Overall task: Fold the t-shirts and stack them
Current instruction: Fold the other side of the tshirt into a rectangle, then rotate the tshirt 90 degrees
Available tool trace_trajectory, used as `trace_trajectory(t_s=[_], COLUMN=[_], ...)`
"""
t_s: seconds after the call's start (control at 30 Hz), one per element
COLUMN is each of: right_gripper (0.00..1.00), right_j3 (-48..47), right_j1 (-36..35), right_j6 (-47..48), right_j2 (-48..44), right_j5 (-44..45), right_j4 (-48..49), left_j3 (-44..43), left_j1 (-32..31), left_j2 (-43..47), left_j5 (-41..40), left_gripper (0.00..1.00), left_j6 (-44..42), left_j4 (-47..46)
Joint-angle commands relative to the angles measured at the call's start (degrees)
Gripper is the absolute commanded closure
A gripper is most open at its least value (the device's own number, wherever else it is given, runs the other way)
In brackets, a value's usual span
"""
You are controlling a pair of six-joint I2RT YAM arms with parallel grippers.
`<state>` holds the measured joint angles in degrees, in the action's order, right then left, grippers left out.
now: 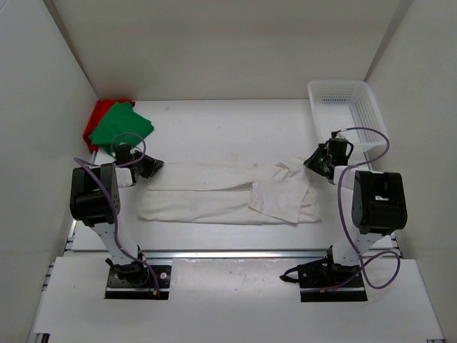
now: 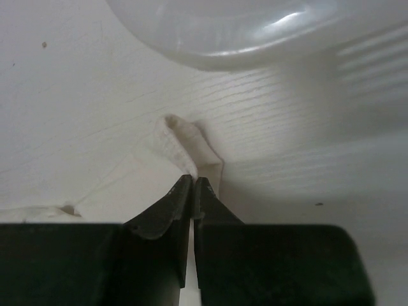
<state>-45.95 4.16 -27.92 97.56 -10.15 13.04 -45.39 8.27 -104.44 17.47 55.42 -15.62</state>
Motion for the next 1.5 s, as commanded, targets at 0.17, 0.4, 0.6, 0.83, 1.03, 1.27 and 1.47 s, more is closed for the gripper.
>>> trace_trajectory(t_s=[0.17, 0.4, 0.6, 0.83, 1.03, 1.27, 1.47], right_gripper=[1.0, 1.0, 0.99, 0.73, 0.58, 0.92, 1.0], right_j3=[0.9, -1.6, -3.9, -7.2, -7.0, 2.0, 12.6], right_j1=[2.0, 0.9, 0.5, 0.2, -0.8, -10.4, -19.4], right_j6=[-0.9, -0.6, -0.7, -0.2, 0.3, -1.3, -5.6], right_j2=[-5.8, -4.3, -3.7, -5.9, -14.3, -21.7, -22.8], right_j5=[7.7, 13.1, 15.8, 13.8, 14.9, 11.4, 7.4], right_j4=[-2.6, -7.0, -12.9, -16.5, -18.0, -13.5, -10.9], left_j3=[1.0, 2.2, 2.6, 1.6, -1.1, 4.4, 11.2], left_j1=[4.5, 5.8, 6.6, 4.0, -5.3, -20.7, -19.7], left_j2=[0.7, 1.8, 4.1, 10.7, 17.2, 20.1, 17.9], left_j5=[-1.4, -2.3, -2.5, -2.0, -4.5, -6.9, -3.8], left_gripper=[0.71, 0.71, 0.71, 0.7, 0.68, 0.67, 0.68], left_j6=[-0.2, -0.7, 1.0, 2.9, -1.4, -1.6, 1.4], left_j4=[0.4, 0.8, 0.0, -1.5, 1.6, -0.1, -2.5])
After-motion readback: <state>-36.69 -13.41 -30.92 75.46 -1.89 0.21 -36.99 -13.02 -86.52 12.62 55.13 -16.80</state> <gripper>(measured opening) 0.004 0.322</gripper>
